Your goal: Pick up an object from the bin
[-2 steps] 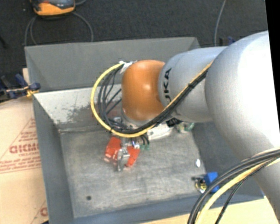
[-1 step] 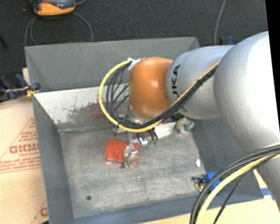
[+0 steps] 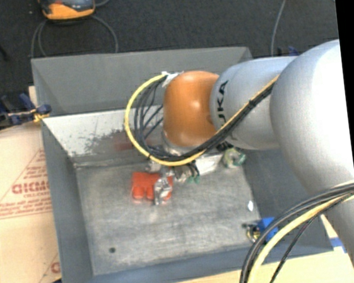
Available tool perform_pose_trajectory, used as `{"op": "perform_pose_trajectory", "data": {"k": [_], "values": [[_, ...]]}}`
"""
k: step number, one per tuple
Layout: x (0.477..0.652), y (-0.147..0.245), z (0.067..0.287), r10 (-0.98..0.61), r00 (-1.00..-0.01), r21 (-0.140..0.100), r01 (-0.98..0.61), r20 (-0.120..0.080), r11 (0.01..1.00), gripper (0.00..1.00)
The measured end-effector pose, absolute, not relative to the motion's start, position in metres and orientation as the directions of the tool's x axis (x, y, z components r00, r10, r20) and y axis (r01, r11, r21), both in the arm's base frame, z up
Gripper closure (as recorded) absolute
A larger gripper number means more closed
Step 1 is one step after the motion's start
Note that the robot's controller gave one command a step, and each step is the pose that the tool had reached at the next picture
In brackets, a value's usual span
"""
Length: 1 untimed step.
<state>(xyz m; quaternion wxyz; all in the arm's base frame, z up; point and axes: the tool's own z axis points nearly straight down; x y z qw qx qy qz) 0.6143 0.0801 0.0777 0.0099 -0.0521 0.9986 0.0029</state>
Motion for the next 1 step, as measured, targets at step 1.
{"op": "perform_pose_trajectory", "data": {"k": [1], "values": [[0.5928,0.0766,0.2529,-0.192,-0.981,-0.002,-0.192,-0.013,0.981,1.0]]}}
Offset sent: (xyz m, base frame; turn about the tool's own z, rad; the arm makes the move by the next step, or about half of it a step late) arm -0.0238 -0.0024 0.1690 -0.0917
